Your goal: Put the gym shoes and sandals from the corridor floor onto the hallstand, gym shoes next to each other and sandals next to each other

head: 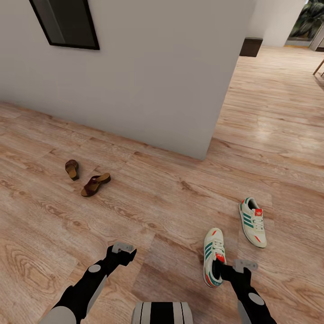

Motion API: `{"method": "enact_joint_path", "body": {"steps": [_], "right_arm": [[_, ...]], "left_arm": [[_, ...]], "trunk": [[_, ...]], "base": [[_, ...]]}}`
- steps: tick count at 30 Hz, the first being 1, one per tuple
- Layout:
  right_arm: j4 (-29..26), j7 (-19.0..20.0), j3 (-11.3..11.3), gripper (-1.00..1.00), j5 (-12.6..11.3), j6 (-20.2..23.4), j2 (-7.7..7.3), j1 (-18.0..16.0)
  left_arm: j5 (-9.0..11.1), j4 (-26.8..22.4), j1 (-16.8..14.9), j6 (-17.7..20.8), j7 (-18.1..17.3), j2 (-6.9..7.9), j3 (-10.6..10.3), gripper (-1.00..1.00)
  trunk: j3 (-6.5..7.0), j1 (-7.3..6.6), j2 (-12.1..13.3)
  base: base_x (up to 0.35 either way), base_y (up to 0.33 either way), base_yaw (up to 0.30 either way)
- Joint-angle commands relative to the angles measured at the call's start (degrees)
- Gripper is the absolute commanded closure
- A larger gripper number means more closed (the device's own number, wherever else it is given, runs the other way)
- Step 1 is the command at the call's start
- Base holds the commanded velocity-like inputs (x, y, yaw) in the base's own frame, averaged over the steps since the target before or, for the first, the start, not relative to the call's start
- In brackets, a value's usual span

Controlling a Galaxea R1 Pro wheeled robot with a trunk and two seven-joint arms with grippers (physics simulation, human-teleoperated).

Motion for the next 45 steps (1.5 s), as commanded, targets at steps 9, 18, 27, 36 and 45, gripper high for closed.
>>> {"method": "enact_joint_path", "body": {"steps": [9, 18, 27, 36, 45], "right_arm": [[0.64, -0.02, 0.28, -1.00, -0.54, -0.41, 0.23, -0.07], [0.66, -0.02, 0.28, -1.00, -0.57, -0.41, 1.10, -0.07], [0.64, -0.02, 0.28, -1.00, -0.62, -0.36, 1.54, -0.07], [0.60, -0.02, 0.23, -1.00, -0.66, -0.33, 1.63, -0.07], [0.59, -0.02, 0.12, -1.00, -0.66, -0.33, 1.66, -0.07]], "left_arm": [[-0.33, -0.71, -0.71, 0.49, 0.00, 0.06, -0.15, -1.00], [-0.30, -1.51, -0.64, -0.93, -0.30, -0.14, -0.10, -1.00], [-0.23, -0.58, -0.89, -0.50, -0.56, -0.37, 0.01, -1.00], [-0.17, -0.47, -3.04, -0.19, -0.59, -0.52, 0.03, -1.00], [-0.14, -0.48, -5.82, -0.01, -0.47, -0.91, -0.08, -1.00]], "trunk": [[-0.04, -0.01, -0.01], [-0.04, -0.01, -0.01], [-0.70, 0.07, -0.05], [-2.70, 0.30, -0.17], [-4.96, 0.53, -0.29]], "base": [[0.000, 0.000, 0.000], [0.000, 0.000, 0.000], [0.000, 0.000, 0.000], [0.000, 0.000, 0.000], [0.000, 0.000, 0.000]]}}
